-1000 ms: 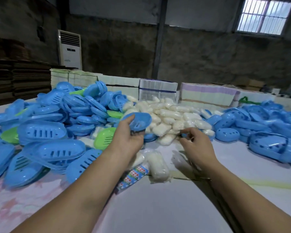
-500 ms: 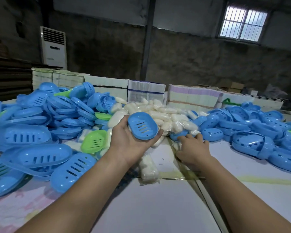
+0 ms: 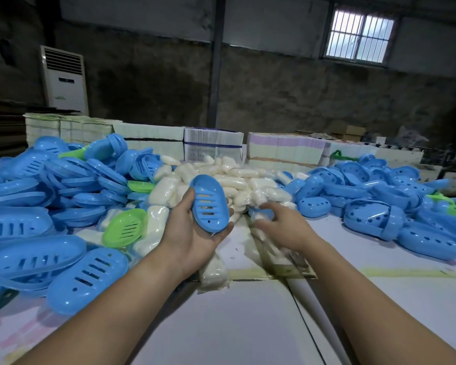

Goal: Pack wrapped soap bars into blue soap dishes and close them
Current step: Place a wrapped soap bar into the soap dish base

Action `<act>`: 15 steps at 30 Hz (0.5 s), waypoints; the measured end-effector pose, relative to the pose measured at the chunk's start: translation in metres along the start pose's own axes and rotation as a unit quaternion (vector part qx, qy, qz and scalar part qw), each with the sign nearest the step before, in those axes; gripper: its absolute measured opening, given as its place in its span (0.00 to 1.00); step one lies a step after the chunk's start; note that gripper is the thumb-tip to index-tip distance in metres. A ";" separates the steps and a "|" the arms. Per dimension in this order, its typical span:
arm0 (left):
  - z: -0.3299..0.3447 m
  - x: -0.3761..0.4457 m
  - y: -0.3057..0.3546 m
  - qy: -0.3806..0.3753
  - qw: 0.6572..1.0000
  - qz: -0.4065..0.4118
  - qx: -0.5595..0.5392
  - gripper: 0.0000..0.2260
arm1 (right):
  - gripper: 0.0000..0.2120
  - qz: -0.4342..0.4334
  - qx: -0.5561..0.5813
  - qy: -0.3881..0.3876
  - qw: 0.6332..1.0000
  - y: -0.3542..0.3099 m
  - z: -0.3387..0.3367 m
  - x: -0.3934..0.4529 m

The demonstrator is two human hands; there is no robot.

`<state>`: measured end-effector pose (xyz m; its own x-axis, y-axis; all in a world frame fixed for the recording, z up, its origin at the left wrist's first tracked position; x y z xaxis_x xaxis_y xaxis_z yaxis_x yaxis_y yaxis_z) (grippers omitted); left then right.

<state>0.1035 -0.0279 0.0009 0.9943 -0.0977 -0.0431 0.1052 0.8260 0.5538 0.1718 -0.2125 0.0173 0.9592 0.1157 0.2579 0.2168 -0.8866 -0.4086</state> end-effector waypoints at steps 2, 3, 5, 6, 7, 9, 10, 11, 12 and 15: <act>0.000 0.000 -0.005 -0.010 1.000 -0.010 0.022 0.24 | 0.15 -0.003 0.183 0.039 0.982 -0.007 -0.013 -0.004; 0.000 0.000 -0.007 -0.016 0.999 -0.014 0.035 0.24 | 0.11 0.002 0.271 0.053 0.961 -0.011 -0.018 -0.007; 0.001 -0.001 -0.009 -0.019 0.998 -0.006 0.065 0.21 | 0.08 0.008 0.382 0.086 0.920 -0.018 -0.026 -0.012; 0.002 -0.001 -0.010 -0.022 0.996 0.006 0.081 0.18 | 0.10 0.005 0.408 0.103 0.907 -0.022 -0.029 -0.014; 0.005 -0.001 -0.011 -0.026 0.995 0.017 0.096 0.16 | 0.13 0.001 0.425 0.116 0.898 -0.027 -0.032 -0.017; 0.010 -0.004 -0.015 -0.036 0.993 0.021 0.114 0.12 | 0.13 -0.020 0.438 0.141 0.888 -0.039 -0.035 -0.023; 0.012 -0.004 -0.020 -0.041 0.992 0.014 0.121 0.12 | 0.11 -0.034 0.431 0.151 0.889 -0.046 -0.035 -0.027; 0.014 -0.005 -0.024 -0.048 0.991 0.007 0.126 0.12 | 0.09 -0.047 0.423 0.156 0.891 -0.052 -0.033 -0.032; 0.017 -0.005 -0.027 -0.058 0.990 0.003 0.128 0.13 | 0.09 -0.057 0.417 0.154 0.894 -0.059 -0.029 -0.036; 0.024 -0.007 -0.032 -0.096 0.990 -0.001 0.104 0.14 | 0.13 -0.068 0.386 0.142 0.909 -0.075 -0.016 -0.046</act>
<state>0.0928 -0.0671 0.0031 0.9702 -0.2193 0.1028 0.0816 0.6957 0.7137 0.1083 -0.1587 0.0499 0.8524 -0.0162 0.5226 0.4978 -0.2807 -0.8206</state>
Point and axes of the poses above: each hand's wrist, its own x-axis towards the middle knuckle, its own z-axis out of the palm, y = z × x, the point moved 8 cm from there along x, towards the middle knuckle, and after that the axes turned 4 degrees about -x, right-handed, at the moved point
